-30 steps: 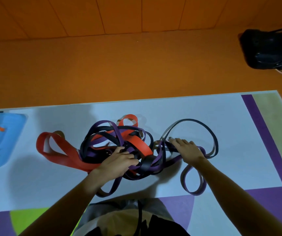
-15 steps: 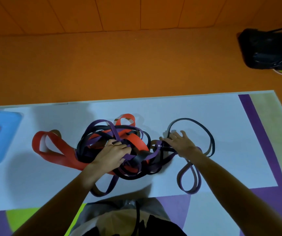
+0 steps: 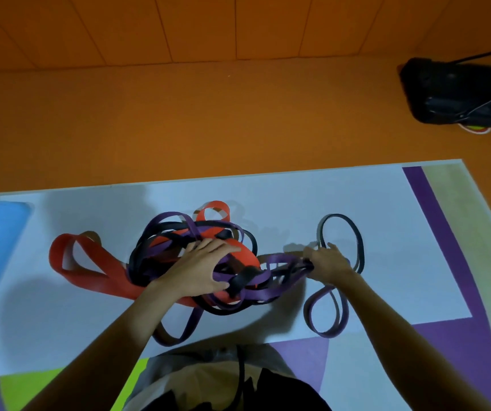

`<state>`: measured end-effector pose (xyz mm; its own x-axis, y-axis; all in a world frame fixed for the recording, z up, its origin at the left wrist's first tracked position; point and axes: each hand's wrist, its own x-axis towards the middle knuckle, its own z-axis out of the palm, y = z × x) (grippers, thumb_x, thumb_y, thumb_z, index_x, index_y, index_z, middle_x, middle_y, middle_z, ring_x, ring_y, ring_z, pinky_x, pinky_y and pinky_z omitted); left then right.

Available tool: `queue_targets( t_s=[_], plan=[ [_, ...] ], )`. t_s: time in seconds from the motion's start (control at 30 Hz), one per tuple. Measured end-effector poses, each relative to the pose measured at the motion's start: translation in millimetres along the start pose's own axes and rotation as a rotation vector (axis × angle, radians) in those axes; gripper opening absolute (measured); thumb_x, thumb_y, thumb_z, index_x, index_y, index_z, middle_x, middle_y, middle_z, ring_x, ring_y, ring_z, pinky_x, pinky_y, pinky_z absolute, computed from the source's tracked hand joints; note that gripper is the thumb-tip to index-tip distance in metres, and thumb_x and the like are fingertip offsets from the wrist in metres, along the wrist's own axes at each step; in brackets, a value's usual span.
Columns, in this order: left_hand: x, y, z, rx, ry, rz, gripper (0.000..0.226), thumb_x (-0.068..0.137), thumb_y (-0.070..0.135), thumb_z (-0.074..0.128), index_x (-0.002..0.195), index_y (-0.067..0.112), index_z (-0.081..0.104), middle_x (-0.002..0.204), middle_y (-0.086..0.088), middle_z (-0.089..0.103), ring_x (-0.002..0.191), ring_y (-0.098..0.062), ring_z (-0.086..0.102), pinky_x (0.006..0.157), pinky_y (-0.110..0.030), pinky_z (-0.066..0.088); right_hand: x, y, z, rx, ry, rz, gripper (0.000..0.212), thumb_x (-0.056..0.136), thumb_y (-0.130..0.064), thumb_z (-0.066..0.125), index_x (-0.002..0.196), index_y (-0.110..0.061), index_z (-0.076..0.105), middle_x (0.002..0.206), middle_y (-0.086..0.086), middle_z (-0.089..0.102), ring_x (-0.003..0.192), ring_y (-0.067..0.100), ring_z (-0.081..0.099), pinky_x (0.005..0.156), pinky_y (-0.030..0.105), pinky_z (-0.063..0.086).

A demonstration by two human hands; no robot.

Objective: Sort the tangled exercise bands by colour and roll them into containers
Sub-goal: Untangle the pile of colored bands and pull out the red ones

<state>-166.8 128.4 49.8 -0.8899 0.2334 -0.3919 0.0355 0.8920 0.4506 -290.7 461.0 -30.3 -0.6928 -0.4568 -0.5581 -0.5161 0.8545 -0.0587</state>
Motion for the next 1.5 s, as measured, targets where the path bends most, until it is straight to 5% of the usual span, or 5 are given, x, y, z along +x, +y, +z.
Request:
queue_targets(
  t_s=[0.13,0.63,0.77,1.27,1.5],
  plan=[
    [11.2,39.5,-19.0,-0.171,0.092,0.128,0.088,0.085,0.053,0.077,0.157,0.047,0.026,0.161,0.021,0.026,0.151,-0.006,0.024,0.123,-0.035,0.024,-23.2,-8.9,-55.7,0.400,-0.002,0.001,0.018,0.085,-0.021,0.069,0.100,-0.021,0.059,0.077,0.002,0.072,0.070,0.022,0.073,0.063,0.038,0.056],
    [33.1,45.9,-51.0,-0.226,0.296,0.142,0.039,0.078,0.017,0.075,0.110,0.036,0.066,0.103,0.017,0.067,0.099,-0.009,0.061,0.086,-0.039,0.054,-48.0,-90.2,-124.9,0.611,-0.048,-0.137,0.029,0.073,-0.039,0.084,0.083,-0.036,0.057,0.079,-0.012,0.068,0.074,0.013,0.063,0.072,0.028,0.044],
    [19.4,34.3,-61.7,-0.470,0.367,0.178,0.042,0.080,0.001,0.073,0.112,0.027,0.070,0.108,0.015,0.069,0.107,-0.010,0.065,0.094,-0.034,0.053,-47.4,-88.1,-123.4,0.723,-0.124,-0.213,0.025,0.077,-0.045,0.085,0.093,-0.033,0.071,0.093,-0.010,0.078,0.098,0.014,0.072,0.107,0.039,0.046],
    [-13.3,11.3,-80.8,-0.189,0.251,0.131,0.113,0.081,0.022,0.083,0.162,0.050,0.009,0.167,0.022,0.019,0.158,-0.004,0.009,0.128,-0.036,0.008,-12.4,-177.3,-189.3,1.094,-0.321,-0.511,0.032,0.093,-0.026,0.080,0.100,0.003,0.070,0.092,0.025,0.074,0.087,0.035,0.074,0.087,0.039,0.060],
    [-11.9,-25.6,-92.3,-0.281,0.399,-0.092,0.033,0.082,0.003,0.068,0.101,0.030,0.068,0.087,0.007,0.072,0.077,-0.014,0.068,0.071,-0.040,0.058,2.8,-160.9,-195.4,1.089,-0.272,-0.357,0.023,0.099,-0.033,0.071,0.115,-0.017,0.078,0.123,0.004,0.075,0.116,0.017,0.070,0.102,0.029,0.052]
  ],
)
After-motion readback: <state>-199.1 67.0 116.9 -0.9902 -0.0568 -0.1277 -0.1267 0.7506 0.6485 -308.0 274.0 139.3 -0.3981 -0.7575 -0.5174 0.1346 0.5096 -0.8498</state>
